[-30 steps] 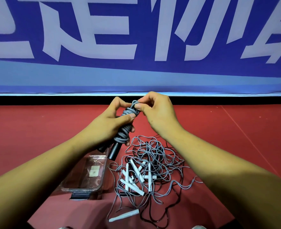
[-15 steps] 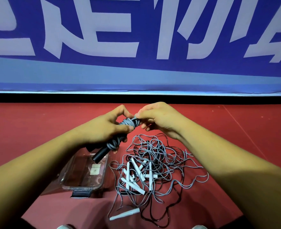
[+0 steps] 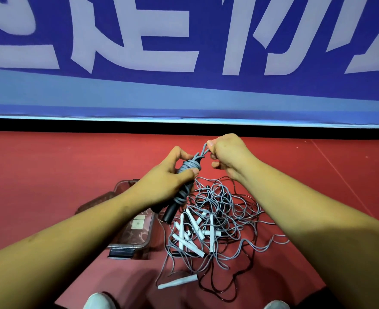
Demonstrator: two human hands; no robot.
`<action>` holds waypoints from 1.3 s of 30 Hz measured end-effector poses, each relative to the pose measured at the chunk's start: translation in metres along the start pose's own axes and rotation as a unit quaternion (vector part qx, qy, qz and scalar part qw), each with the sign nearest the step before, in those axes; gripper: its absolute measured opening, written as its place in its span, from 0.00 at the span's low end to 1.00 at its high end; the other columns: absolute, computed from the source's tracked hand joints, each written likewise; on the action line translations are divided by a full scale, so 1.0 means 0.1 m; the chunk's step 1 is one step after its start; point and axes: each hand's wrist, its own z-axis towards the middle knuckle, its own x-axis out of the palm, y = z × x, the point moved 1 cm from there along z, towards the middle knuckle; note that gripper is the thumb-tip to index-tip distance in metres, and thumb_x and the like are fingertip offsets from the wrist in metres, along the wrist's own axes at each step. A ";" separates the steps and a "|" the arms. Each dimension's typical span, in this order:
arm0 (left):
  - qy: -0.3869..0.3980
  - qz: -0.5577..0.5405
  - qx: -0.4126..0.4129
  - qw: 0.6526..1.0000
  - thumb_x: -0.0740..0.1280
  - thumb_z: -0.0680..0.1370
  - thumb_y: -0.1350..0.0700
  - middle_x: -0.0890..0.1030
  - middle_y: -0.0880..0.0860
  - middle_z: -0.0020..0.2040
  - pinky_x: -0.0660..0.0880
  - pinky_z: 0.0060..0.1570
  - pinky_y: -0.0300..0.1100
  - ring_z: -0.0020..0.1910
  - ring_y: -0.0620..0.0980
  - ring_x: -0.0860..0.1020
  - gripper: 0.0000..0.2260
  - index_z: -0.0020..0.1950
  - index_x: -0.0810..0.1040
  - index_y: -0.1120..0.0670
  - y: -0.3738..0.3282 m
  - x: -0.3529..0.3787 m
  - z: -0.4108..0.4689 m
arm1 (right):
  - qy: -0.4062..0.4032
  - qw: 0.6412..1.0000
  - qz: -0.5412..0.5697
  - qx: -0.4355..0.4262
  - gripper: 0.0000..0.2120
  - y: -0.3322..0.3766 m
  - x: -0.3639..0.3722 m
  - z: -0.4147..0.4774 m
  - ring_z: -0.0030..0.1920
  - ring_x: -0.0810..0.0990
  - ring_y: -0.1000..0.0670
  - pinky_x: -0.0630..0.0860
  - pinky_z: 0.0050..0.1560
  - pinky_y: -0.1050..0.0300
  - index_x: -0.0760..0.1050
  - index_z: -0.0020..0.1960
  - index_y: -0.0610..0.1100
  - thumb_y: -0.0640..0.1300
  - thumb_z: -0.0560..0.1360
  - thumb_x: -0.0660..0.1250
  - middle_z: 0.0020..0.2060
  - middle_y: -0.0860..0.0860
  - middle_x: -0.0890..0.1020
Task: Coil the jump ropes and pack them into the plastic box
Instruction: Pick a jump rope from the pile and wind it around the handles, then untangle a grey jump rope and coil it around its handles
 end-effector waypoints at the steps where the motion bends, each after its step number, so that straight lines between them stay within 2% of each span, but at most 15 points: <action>1: 0.000 -0.003 0.000 1.000 0.67 0.80 0.51 0.83 0.59 0.39 0.78 0.36 0.52 0.31 0.53 0.78 0.07 0.52 0.69 0.42 0.05 -0.05 0.00 | 0.009 0.999 -0.033 -0.013 0.05 -0.01 0.03 0.01 0.33 0.64 0.47 0.61 0.29 0.59 0.72 0.44 0.40 0.38 0.79 0.62 0.34 0.43 0.67; 5: -0.011 -0.022 -0.057 0.998 0.68 0.80 0.55 0.81 0.56 0.36 0.76 0.30 0.43 0.29 0.50 0.76 0.11 0.58 0.70 0.45 0.29 -0.22 0.01 | 0.081 0.994 -0.077 0.012 0.07 -0.12 0.19 0.00 0.30 0.71 0.50 0.64 0.28 0.59 0.74 0.43 0.38 0.39 0.79 0.64 0.34 0.44 0.74; 8: -0.051 -0.011 -0.132 0.990 0.68 0.79 0.55 0.82 0.53 0.37 0.75 0.29 0.40 0.29 0.47 0.78 0.13 0.62 0.72 0.52 0.54 -0.32 0.05 | 0.093 0.990 -0.107 0.026 0.06 -0.23 0.36 0.09 0.31 0.74 0.51 0.65 0.28 0.60 0.74 0.43 0.40 0.40 0.79 0.64 0.36 0.44 0.75; 11: -0.053 0.011 -0.211 0.976 0.68 0.79 0.53 0.80 0.55 0.35 0.75 0.35 0.42 0.30 0.52 0.77 0.10 0.47 0.79 0.61 0.80 -0.48 0.13 | 0.097 0.985 -0.130 0.056 0.02 -0.39 0.48 0.27 0.30 0.73 0.51 0.65 0.25 0.61 0.72 0.48 0.38 0.37 0.78 0.63 0.36 0.43 0.74; 14: -0.093 0.005 -0.247 0.965 0.67 0.79 0.55 0.77 0.57 0.30 0.74 0.27 0.39 0.23 0.53 0.75 0.10 0.40 0.77 0.59 1.01 -0.60 0.23 | 0.107 0.975 -0.174 0.084 0.04 -0.72 0.58 0.47 0.29 0.71 0.47 0.63 0.23 0.60 0.73 0.48 0.35 0.37 0.76 0.64 0.32 0.43 0.74; 17: -0.128 -0.021 -0.258 0.957 0.67 0.78 0.62 0.75 0.57 0.31 0.77 0.25 0.43 0.21 0.51 0.74 0.03 0.46 0.75 0.60 1.39 -0.64 0.38 | 0.089 0.960 -0.249 0.094 0.05 -1.13 0.73 0.66 0.28 0.70 0.46 0.64 0.27 0.58 0.75 0.40 0.37 0.39 0.73 0.66 0.31 0.41 0.75; 21: -0.132 -0.016 -0.302 0.944 0.68 0.78 0.65 0.74 0.59 0.32 0.74 0.23 0.41 0.23 0.53 0.74 0.06 0.44 0.72 0.59 2.00 -0.63 0.55 | 0.098 0.934 -0.325 0.115 0.14 -1.86 0.86 0.87 0.28 0.69 0.46 0.64 0.28 0.59 0.67 0.30 0.42 0.40 0.72 0.66 0.27 0.46 0.70; 23: -0.141 -0.017 -0.319 0.937 0.68 0.77 0.65 0.75 0.59 0.32 0.75 0.27 0.43 0.25 0.54 0.75 0.06 0.44 0.72 0.59 2.32 -0.67 0.65 | 0.110 0.920 -0.355 0.124 0.16 -2.22 0.93 0.97 0.27 0.66 0.47 0.62 0.29 0.59 0.63 0.29 0.43 0.40 0.71 0.67 0.26 0.47 0.67; 25: -0.148 -0.009 -0.332 0.932 0.71 0.75 0.64 0.77 0.59 0.33 0.78 0.37 0.52 0.29 0.55 0.76 0.08 0.47 0.72 0.58 2.61 -0.73 0.72 | 0.113 0.908 -0.380 0.132 0.18 -2.46 0.96 0.98 0.28 0.65 0.47 0.61 0.30 0.59 0.62 0.29 0.43 0.40 0.72 0.66 0.26 0.47 0.65; 28: -0.139 0.007 -0.346 0.928 0.72 0.74 0.64 0.77 0.58 0.34 0.79 0.43 0.59 0.31 0.56 0.76 0.11 0.49 0.71 0.56 3.13 -0.80 0.85 | 0.135 0.887 -0.417 0.147 0.18 -2.87 1.05 1.06 0.31 0.70 0.46 0.62 0.30 0.59 0.61 0.30 0.44 0.42 0.74 0.66 0.28 0.47 0.69; 30: -0.152 0.011 -0.355 0.922 0.72 0.75 0.64 0.77 0.57 0.35 0.79 0.46 0.60 0.35 0.56 0.77 0.11 0.50 0.71 0.55 3.37 -0.78 0.89 | 0.149 0.876 -0.432 0.152 0.14 -3.08 1.13 1.06 0.43 0.78 0.42 0.66 0.38 0.59 0.67 0.34 0.43 0.44 0.75 0.67 0.39 0.43 0.79; 32: -0.162 0.015 -0.355 0.920 0.72 0.75 0.63 0.79 0.56 0.39 0.78 0.52 0.58 0.40 0.56 0.78 0.14 0.57 0.73 0.55 3.56 -0.72 0.92 | 0.136 0.873 -0.445 0.147 0.09 -3.25 1.22 1.05 0.53 0.80 0.40 0.72 0.45 0.55 0.74 0.49 0.39 0.45 0.75 0.68 0.53 0.39 0.81; 34: -0.165 0.018 -0.364 0.917 0.73 0.74 0.62 0.82 0.57 0.46 0.78 0.54 0.53 0.46 0.58 0.81 0.16 0.60 0.75 0.54 3.69 -0.63 0.95 | 0.095 0.870 -0.464 0.134 0.20 -3.36 1.26 1.04 0.57 0.79 0.38 0.75 0.49 0.51 0.68 0.63 0.37 0.44 0.76 0.68 0.60 0.38 0.76; 37: -0.149 0.034 -0.396 0.905 0.74 0.69 0.58 0.81 0.58 0.46 0.77 0.42 0.45 0.42 0.56 0.78 0.20 0.60 0.75 0.55 3.84 -0.54 0.97 | 0.093 0.849 -0.505 0.126 0.19 -3.45 1.27 1.07 0.56 0.79 0.39 0.77 0.50 0.50 0.70 0.64 0.40 0.48 0.77 0.67 0.62 0.39 0.71; 39: -0.150 0.064 -0.400 0.902 0.68 0.66 0.53 0.82 0.59 0.49 0.79 0.47 0.49 0.44 0.57 0.79 0.26 0.63 0.75 0.58 3.82 -0.52 0.98 | 0.100 0.847 -0.503 0.143 0.19 -3.49 1.25 1.10 0.56 0.79 0.39 0.76 0.50 0.51 0.75 0.62 0.42 0.52 0.76 0.68 0.61 0.41 0.73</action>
